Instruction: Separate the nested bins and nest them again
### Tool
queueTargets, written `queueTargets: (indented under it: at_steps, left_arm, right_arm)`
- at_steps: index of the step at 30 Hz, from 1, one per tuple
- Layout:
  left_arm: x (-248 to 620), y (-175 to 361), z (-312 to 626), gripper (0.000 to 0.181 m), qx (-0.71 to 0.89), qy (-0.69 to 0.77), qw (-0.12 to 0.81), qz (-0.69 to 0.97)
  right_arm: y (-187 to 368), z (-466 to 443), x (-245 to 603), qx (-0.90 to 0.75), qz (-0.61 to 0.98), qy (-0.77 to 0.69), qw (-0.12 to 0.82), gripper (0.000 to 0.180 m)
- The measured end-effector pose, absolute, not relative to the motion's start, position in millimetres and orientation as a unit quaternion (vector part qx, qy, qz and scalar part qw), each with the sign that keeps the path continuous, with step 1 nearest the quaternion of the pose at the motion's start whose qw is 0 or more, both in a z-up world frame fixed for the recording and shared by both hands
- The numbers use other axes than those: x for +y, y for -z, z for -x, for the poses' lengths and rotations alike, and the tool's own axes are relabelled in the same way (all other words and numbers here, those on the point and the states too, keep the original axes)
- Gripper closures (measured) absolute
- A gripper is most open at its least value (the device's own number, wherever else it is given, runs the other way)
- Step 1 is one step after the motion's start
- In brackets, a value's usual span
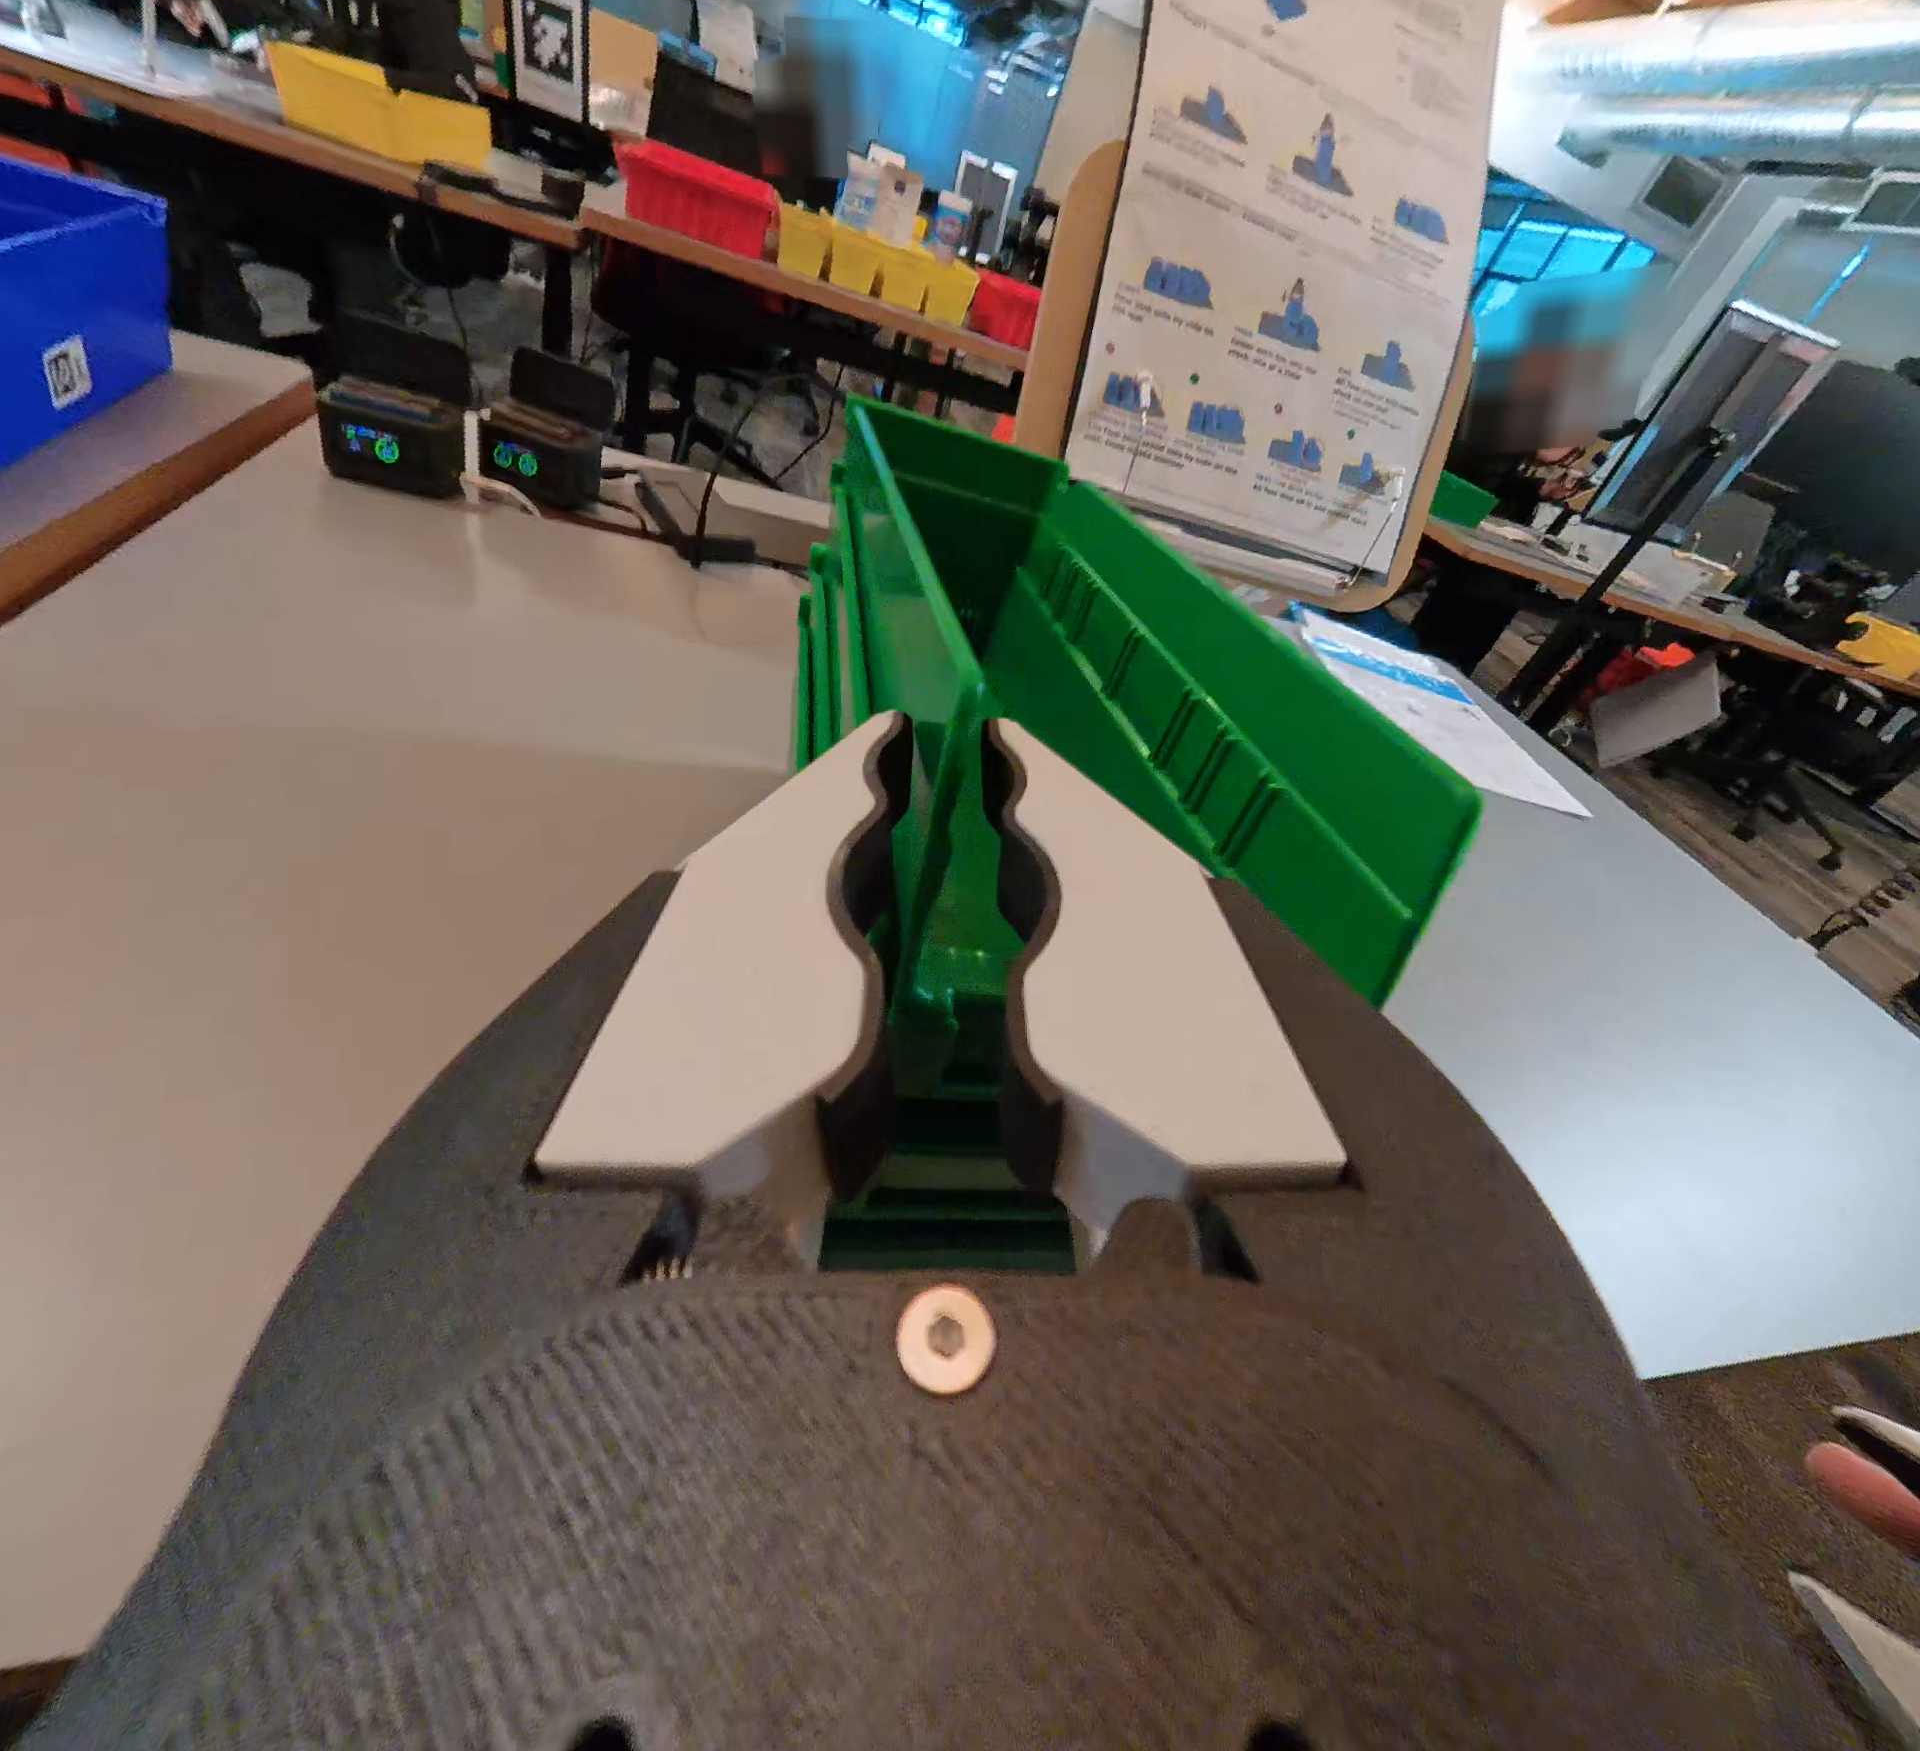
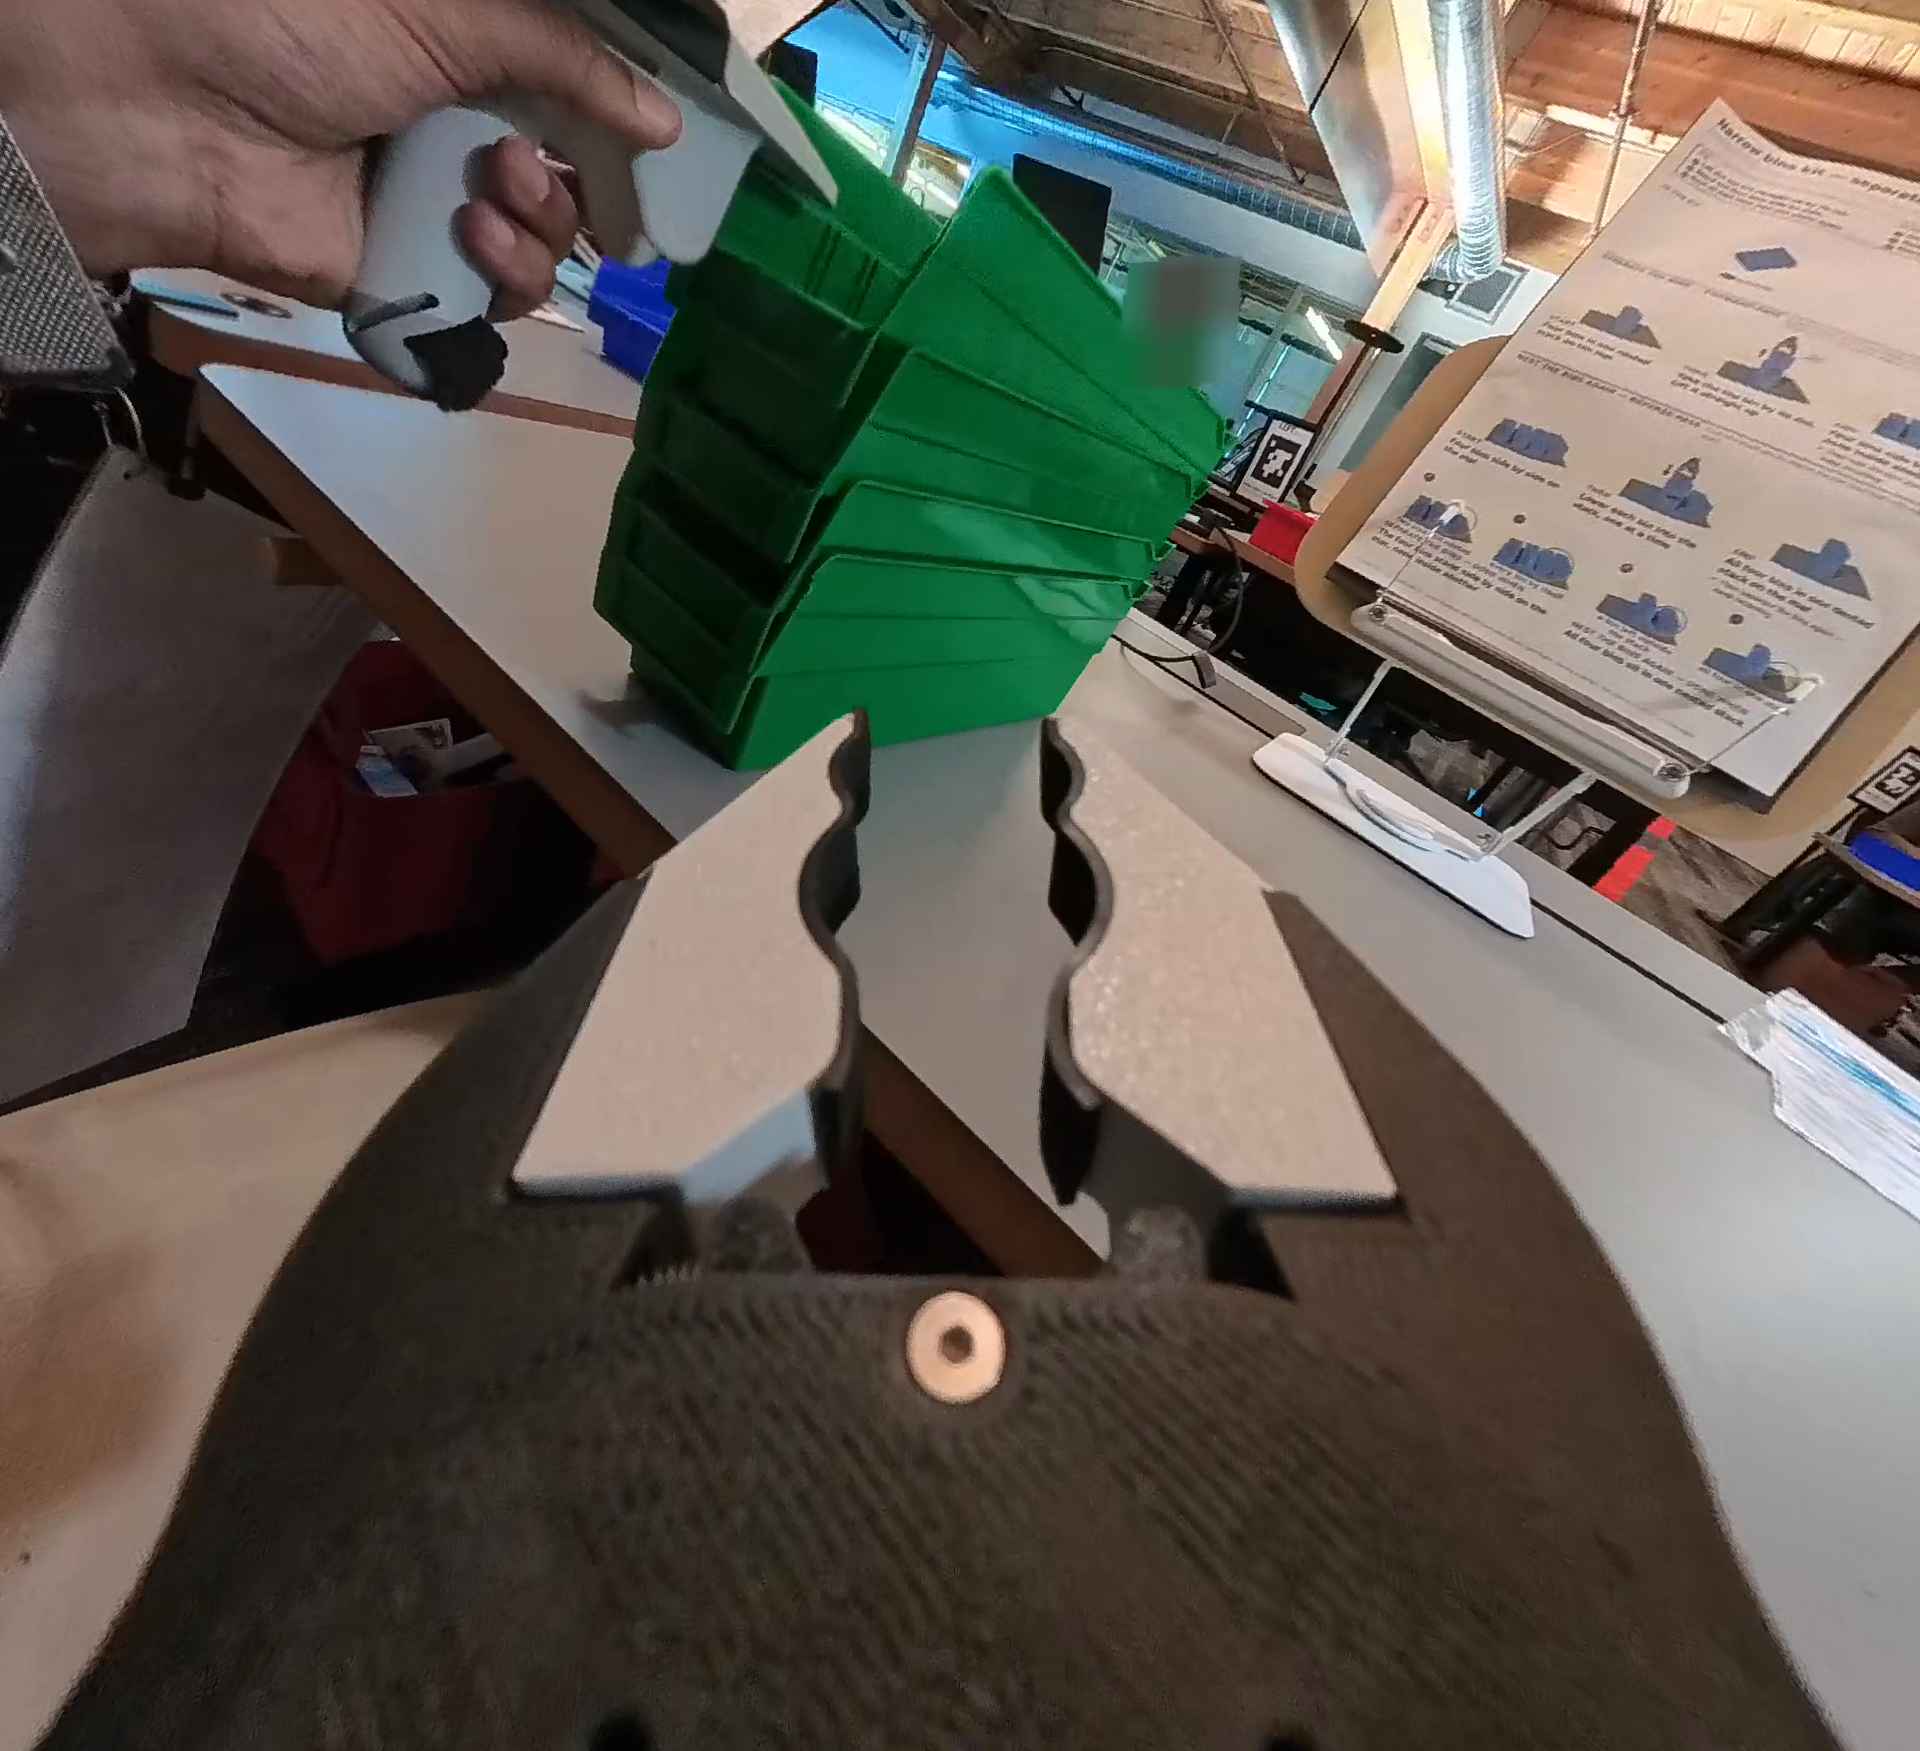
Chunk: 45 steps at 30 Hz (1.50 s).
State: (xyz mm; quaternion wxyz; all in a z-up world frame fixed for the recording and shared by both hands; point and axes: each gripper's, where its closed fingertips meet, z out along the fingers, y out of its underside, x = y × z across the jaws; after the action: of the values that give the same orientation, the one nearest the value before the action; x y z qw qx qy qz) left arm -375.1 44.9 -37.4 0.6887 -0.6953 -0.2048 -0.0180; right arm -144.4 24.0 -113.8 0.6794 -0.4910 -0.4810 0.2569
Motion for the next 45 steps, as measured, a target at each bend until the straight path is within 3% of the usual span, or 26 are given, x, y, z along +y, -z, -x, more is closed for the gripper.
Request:
queueTargets:
  at_steps: [11,18,21,24,45]
  left_arm:
    - [45,43,374,0.166,-0.193,0.009,0.696,0.691]
    - [51,59,369,0.15,-0.172,0.029,0.69,0.702]
    - [45,59,376,0.174,-0.188,0.019,0.709,0.68]
    - [40,61,385,0.181,-0.185,-0.042,0.709,0.679]
    - [-27,67,426,0.181,-0.199,-0.207,0.737,0.612]
  right_arm:
    - [116,145,23,-0.488,0.488,-0.258,0.676,0.15]
    - [116,146,23,-0.49,0.488,-0.256,0.675,0.15]
    - [117,146,23,-0.491,0.489,-0.256,0.674,0.151]
    - [117,146,22,-0.493,0.487,-0.255,0.674,0.151]
    - [119,169,14,-0.517,0.468,-0.288,0.657,0.151]
